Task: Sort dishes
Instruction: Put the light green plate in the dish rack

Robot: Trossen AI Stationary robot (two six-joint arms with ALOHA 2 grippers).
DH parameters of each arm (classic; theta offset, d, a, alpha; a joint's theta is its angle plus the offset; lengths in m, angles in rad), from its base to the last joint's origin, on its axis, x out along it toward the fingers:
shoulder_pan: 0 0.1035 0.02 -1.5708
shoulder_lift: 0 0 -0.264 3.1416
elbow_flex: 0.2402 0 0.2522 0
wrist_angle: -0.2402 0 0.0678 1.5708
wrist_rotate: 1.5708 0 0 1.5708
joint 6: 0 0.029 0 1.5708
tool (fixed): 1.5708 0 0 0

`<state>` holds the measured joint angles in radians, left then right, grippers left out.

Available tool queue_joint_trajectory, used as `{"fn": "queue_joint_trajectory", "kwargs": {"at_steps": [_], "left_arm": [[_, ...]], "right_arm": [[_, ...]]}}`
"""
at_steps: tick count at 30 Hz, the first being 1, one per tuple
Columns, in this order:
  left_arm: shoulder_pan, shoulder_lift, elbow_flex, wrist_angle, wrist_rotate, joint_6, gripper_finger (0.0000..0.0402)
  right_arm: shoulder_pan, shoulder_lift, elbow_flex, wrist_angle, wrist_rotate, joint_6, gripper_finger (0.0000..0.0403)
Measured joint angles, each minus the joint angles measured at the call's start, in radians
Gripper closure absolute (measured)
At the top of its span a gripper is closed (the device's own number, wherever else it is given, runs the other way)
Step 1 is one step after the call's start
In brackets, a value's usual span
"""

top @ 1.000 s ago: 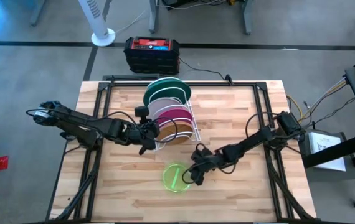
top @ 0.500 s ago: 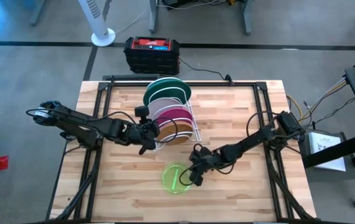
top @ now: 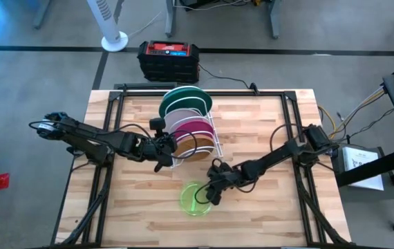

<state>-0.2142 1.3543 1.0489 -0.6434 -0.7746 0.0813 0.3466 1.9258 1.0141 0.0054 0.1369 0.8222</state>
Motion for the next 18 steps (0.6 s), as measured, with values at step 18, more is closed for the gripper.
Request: {"fn": "queue_joint_trajectory", "kwargs": {"at_steps": [18], "left_arm": [[0.0,0.0,0.0,0.001,0.0,0.0,0.0401]], "right_arm": [[-0.002,0.105,0.186,-0.232,-0.023,-0.076,0.0374]]}}
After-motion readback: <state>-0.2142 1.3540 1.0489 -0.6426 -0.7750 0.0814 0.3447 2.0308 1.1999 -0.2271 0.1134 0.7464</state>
